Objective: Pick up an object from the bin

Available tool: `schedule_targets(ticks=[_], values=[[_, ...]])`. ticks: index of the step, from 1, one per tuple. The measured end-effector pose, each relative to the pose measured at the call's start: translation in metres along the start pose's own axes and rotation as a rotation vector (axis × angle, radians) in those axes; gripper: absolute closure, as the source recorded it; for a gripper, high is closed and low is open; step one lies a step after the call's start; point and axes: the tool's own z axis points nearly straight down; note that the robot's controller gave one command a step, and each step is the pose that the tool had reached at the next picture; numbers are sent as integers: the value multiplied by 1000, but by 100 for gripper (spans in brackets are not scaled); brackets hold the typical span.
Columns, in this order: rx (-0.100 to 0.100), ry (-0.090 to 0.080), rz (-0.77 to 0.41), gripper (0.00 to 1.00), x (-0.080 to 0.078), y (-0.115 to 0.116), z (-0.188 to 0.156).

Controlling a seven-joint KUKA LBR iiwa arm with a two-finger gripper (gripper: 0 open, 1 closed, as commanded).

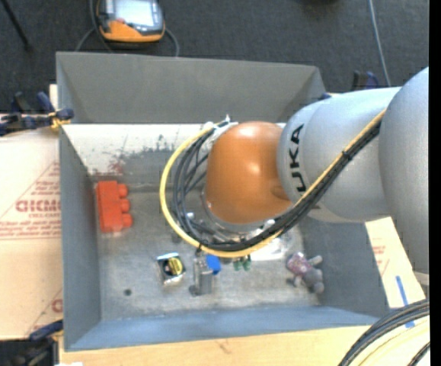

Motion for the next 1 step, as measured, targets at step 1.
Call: schedule_targets(ticks=[1], values=[[-2,-4,86,0,-27,-21,76]])
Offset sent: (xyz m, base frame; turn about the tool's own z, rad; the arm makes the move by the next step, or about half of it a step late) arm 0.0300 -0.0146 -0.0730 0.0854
